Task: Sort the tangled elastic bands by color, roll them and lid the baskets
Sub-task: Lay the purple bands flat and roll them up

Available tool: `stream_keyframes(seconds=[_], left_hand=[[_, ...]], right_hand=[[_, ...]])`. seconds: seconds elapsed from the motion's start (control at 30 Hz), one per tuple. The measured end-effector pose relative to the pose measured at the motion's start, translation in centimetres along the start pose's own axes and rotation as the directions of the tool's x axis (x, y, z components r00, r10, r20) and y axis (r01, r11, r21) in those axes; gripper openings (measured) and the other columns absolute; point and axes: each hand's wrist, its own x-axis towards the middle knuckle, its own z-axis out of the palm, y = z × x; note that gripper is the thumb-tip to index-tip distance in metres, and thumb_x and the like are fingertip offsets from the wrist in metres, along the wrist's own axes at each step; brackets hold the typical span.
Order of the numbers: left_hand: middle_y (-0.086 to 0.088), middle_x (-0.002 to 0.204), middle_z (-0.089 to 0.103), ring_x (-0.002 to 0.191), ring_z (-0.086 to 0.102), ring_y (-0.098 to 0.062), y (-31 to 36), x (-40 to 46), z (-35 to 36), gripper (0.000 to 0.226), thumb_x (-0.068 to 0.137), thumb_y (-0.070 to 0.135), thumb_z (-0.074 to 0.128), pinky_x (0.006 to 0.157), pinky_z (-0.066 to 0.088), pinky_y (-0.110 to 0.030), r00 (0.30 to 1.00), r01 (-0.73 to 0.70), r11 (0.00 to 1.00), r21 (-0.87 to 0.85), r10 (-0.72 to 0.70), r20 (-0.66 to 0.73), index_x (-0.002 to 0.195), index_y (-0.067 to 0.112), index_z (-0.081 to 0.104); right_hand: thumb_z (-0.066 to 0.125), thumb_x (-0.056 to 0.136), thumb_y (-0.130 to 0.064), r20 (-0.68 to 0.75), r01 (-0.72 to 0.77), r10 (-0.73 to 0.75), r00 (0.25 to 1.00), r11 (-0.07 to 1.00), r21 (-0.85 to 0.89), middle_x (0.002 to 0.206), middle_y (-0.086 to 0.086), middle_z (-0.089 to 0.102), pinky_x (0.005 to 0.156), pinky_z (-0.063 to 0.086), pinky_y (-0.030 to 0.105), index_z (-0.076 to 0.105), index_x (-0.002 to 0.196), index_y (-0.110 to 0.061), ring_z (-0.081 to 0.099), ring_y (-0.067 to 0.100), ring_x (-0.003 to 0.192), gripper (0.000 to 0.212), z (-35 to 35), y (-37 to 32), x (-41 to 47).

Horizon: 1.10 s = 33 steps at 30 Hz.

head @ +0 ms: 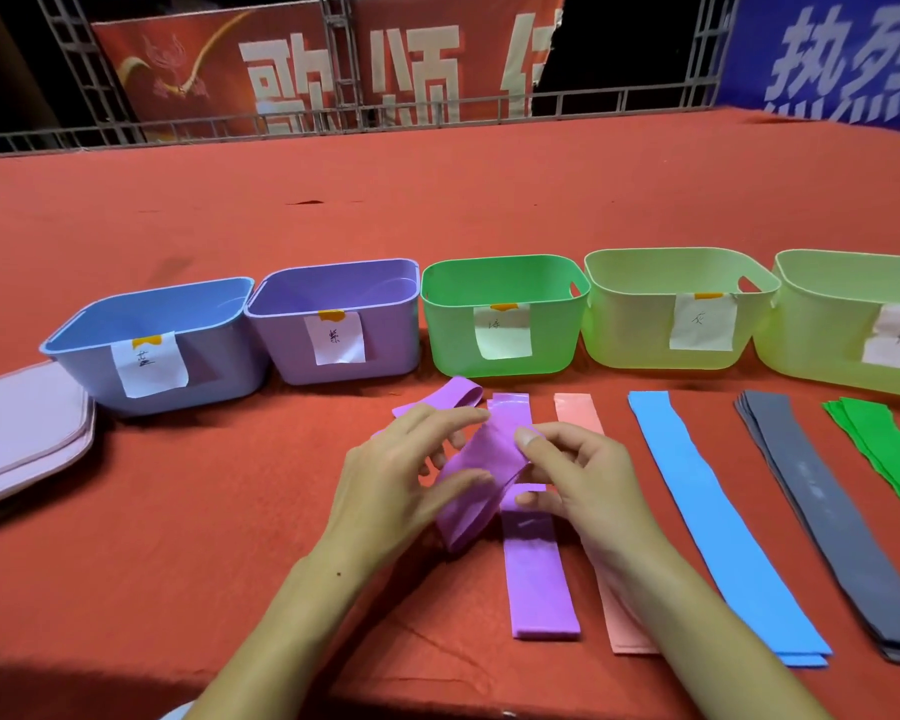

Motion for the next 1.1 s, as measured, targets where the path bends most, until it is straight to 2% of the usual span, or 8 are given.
stream_keyframes(seconds=[0.1,0.17,0.3,0.43,0.53,0.7,0.83,1.1], left_hand=[[0.018,0.090,0.064,0.078,0.062,-0.013,-0.2,0.2,-0.3,0.032,0.087,0.034,0.087,0.068,0.054,-0.037,0.998,-0.046,0.980,-0.195,0.055,0.038,0.118,0.029,0.077],[0.012,0.083,0.068,0.074,0.061,-0.012,-0.7,-0.1,-1.2,0.022,0.082,0.031,0.092,0.068,0.052,-0.036,0.972,0.074,0.928,-0.365,0.015,0.235,0.100,0.024,0.082],[-0.001,0.079,0.075,0.070,0.062,-0.014,-2.0,-0.7,-2.5,0.029,0.069,0.039,0.093,0.066,0.052,-0.045,0.850,0.377,0.840,-0.389,-0.147,0.506,0.089,0.020,0.081],[0.007,0.089,0.070,0.076,0.063,-0.015,-1.1,-0.2,-1.5,0.040,0.073,0.050,0.087,0.070,0.051,-0.029,0.947,0.300,0.870,-0.391,-0.220,0.235,0.099,0.025,0.070],[0.007,0.105,0.071,0.089,0.066,-0.021,-0.4,0.2,-0.6,0.040,0.082,0.052,0.082,0.076,0.055,-0.037,0.956,0.293,0.840,-0.458,-0.250,0.152,0.111,0.028,0.068],[-0.009,0.088,0.074,0.071,0.058,-0.020,0.0,0.6,-0.7,0.007,0.097,0.022,0.079,0.063,0.046,-0.042,0.977,0.212,0.820,-0.531,-0.174,0.121,0.098,0.015,0.079],[-0.008,0.066,0.065,0.052,0.051,-0.013,0.9,1.1,-1.3,0.012,0.094,0.014,0.077,0.050,0.043,-0.027,0.952,0.190,0.728,-0.659,-0.300,-0.057,0.095,0.003,0.073],[-0.027,0.066,0.054,0.048,0.046,-0.025,0.2,1.3,-2.4,0.020,0.095,0.021,0.079,0.049,0.042,-0.032,0.878,0.148,0.678,-0.720,-0.425,-0.220,0.089,0.006,0.068]], right_hand=[[0.072,0.099,-0.020,-0.026,-0.021,0.023,0.999,0.998,0.066,0.090,0.015,0.069,0.069,0.064,0.036,0.082,0.096,-0.013,0.068,0.024,0.083,0.013,-0.4,0.1,0.5],[0.072,0.100,-0.023,-0.030,-0.006,0.008,1.000,0.998,0.067,0.093,0.017,0.066,0.080,0.064,0.045,0.079,0.104,-0.008,0.066,0.027,0.087,0.017,-0.6,0.2,0.7],[0.069,0.101,-0.018,0.035,0.034,-0.036,0.999,0.998,0.057,0.082,0.007,0.064,0.068,0.062,0.032,0.076,0.100,-0.008,0.063,0.020,0.079,0.013,-0.2,-0.2,0.1],[0.069,0.101,-0.016,0.119,0.074,-0.070,0.990,0.997,-0.028,0.080,0.000,0.074,0.072,0.066,0.039,0.077,0.100,-0.012,0.069,0.013,0.074,0.010,0.7,-0.1,-0.5],[0.070,0.100,-0.013,0.157,0.135,-0.120,0.980,0.987,-0.092,0.091,0.006,0.079,0.071,0.065,0.036,0.079,0.106,-0.010,0.074,0.016,0.081,0.011,0.8,0.1,-0.7],[0.075,0.098,-0.017,0.105,0.165,-0.153,0.983,0.979,-0.117,0.098,0.006,0.080,0.079,0.064,0.039,0.075,0.111,-0.009,0.077,0.018,0.090,0.015,1.2,0.4,-0.7],[0.077,0.089,-0.048,0.208,0.173,-0.127,0.970,0.959,-0.224,0.114,-0.004,0.077,0.096,0.057,0.032,0.071,0.120,-0.019,0.072,0.011,0.108,0.043,1.5,1.2,-0.8],[0.083,0.085,-0.023,0.368,0.139,0.044,0.929,0.879,-0.456,0.102,-0.006,0.079,0.090,0.062,0.047,0.068,0.117,-0.026,0.075,0.007,0.095,0.035,2.3,2.6,-2.2]])
